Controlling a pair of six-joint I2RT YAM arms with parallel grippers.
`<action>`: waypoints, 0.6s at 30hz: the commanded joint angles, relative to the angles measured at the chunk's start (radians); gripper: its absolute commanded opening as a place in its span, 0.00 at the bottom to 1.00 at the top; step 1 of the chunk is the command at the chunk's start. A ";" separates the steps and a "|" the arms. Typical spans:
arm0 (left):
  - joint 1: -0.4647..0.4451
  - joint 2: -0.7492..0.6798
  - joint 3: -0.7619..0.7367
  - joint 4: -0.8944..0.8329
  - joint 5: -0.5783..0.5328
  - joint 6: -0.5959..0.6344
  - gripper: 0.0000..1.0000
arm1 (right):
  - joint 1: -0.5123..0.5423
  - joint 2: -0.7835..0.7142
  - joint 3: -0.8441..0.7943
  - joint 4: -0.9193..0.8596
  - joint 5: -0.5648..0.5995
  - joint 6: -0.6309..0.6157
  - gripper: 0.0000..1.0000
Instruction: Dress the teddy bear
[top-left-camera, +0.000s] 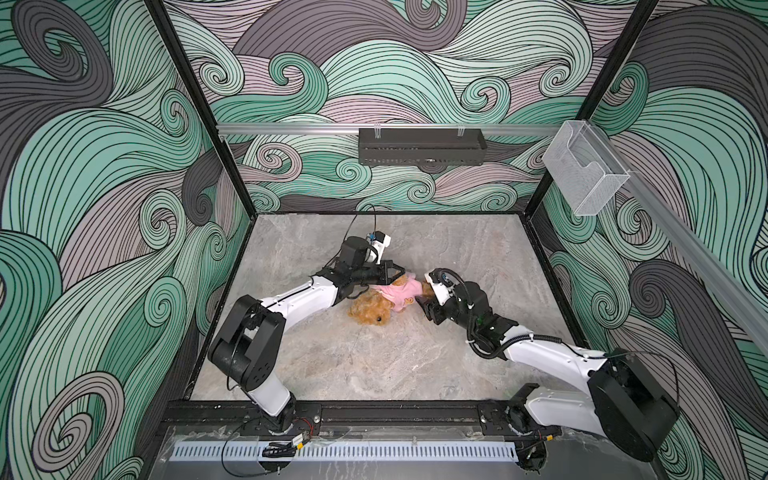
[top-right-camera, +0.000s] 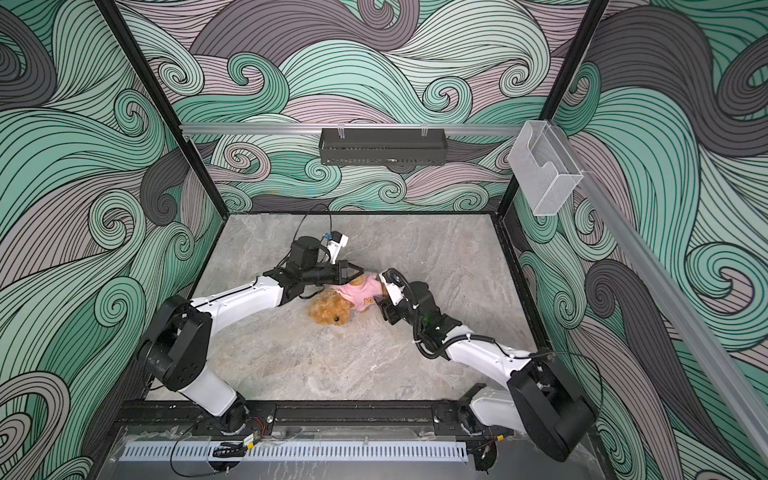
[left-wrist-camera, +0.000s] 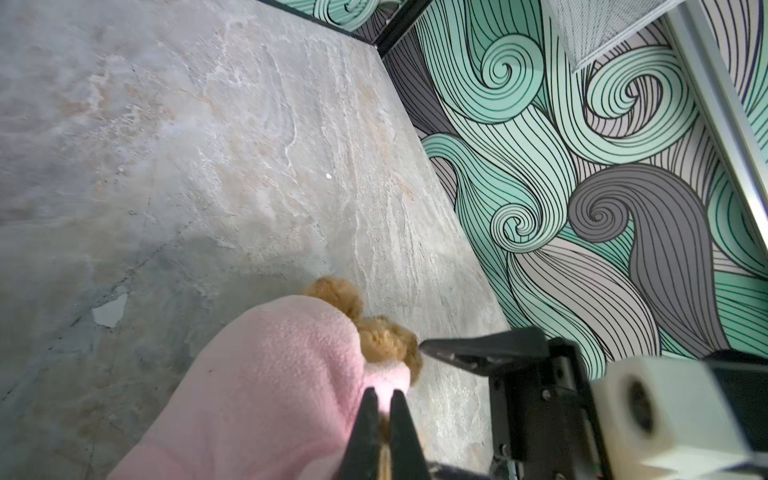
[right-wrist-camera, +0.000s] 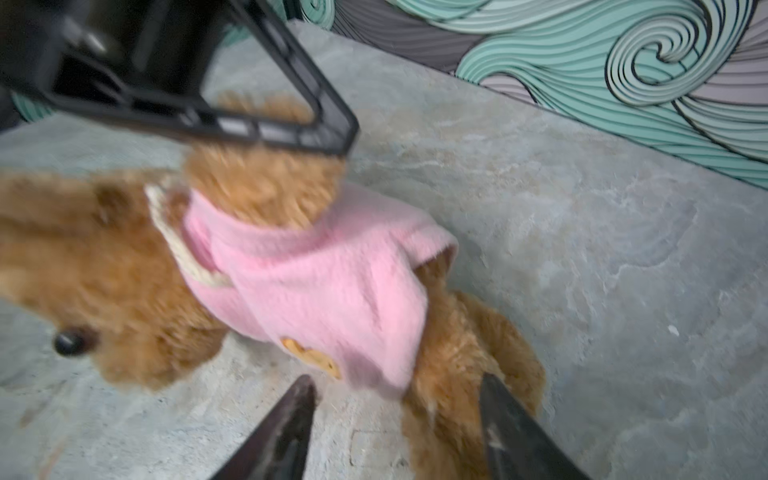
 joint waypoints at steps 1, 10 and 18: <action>-0.009 0.032 0.046 0.017 0.062 0.022 0.00 | 0.003 -0.027 0.019 0.040 -0.101 -0.012 0.72; -0.022 0.052 0.082 0.021 0.079 -0.004 0.00 | 0.042 0.096 0.037 0.263 -0.123 0.063 0.70; -0.032 0.036 0.089 0.007 0.082 -0.005 0.00 | 0.046 0.245 0.066 0.434 -0.108 0.150 0.67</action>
